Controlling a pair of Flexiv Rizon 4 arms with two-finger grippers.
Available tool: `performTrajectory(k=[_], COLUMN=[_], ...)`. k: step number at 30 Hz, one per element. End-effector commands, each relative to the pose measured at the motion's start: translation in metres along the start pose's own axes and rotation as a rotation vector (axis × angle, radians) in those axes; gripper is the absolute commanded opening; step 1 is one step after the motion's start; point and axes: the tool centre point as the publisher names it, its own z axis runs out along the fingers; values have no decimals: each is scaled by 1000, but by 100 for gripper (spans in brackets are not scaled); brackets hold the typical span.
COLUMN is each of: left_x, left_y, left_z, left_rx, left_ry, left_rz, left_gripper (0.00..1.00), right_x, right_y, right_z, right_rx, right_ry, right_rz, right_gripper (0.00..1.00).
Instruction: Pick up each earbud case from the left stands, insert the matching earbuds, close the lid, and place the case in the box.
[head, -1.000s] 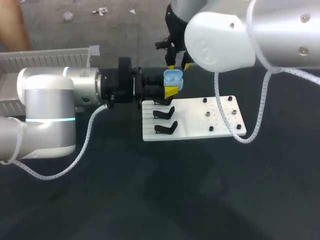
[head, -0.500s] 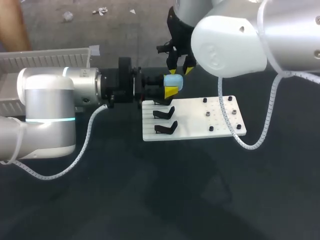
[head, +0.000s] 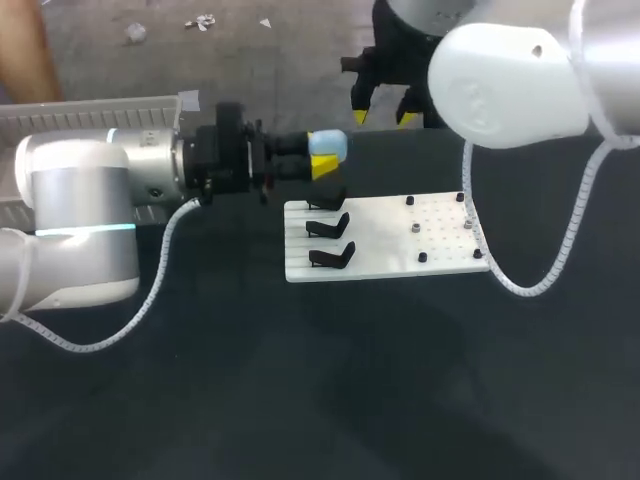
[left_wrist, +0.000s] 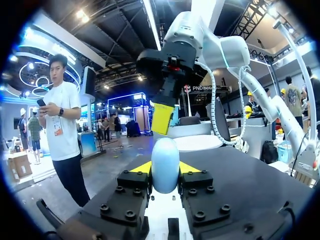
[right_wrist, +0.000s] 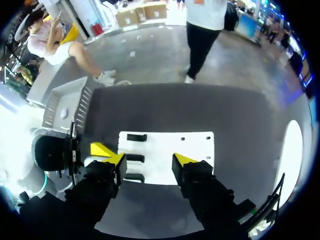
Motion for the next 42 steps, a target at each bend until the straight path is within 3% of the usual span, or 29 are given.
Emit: performTrajectory(k=[1, 13, 17, 25, 30, 32, 35, 42], left_x=[-13, -37, -36, -10, 22, 35, 52, 83], left_y=[5, 66, 82, 107, 120, 125, 131, 143], left_z=[-35, -149, -185, -251, -281, -290, -294, -296], left_rx=[-90, -374, -451, -534, -586, -608, -612, -617], left_ry=[3, 88, 91, 97, 139, 113, 179, 218], left_rz=[28, 146, 177, 189, 156, 133, 93, 13], left_gripper=[0, 0, 0, 0, 0, 0, 0, 0], right_x=[23, 60, 70, 91, 100, 104, 108, 115], right_y=[-15, -33, -35, -36, -38, -39, -42, -43], right_z=[3, 23, 29, 37, 37, 36, 37, 39], right_rx=[-14, -42, -51, -77, -97, -104, -97, -95], right_ry=[-49, -2, 19, 30, 17, 15, 22, 34], right_rz=[25, 170, 219, 288, 322, 338, 353, 372], right_gripper=[100, 100, 100, 100, 100, 100, 100, 100])
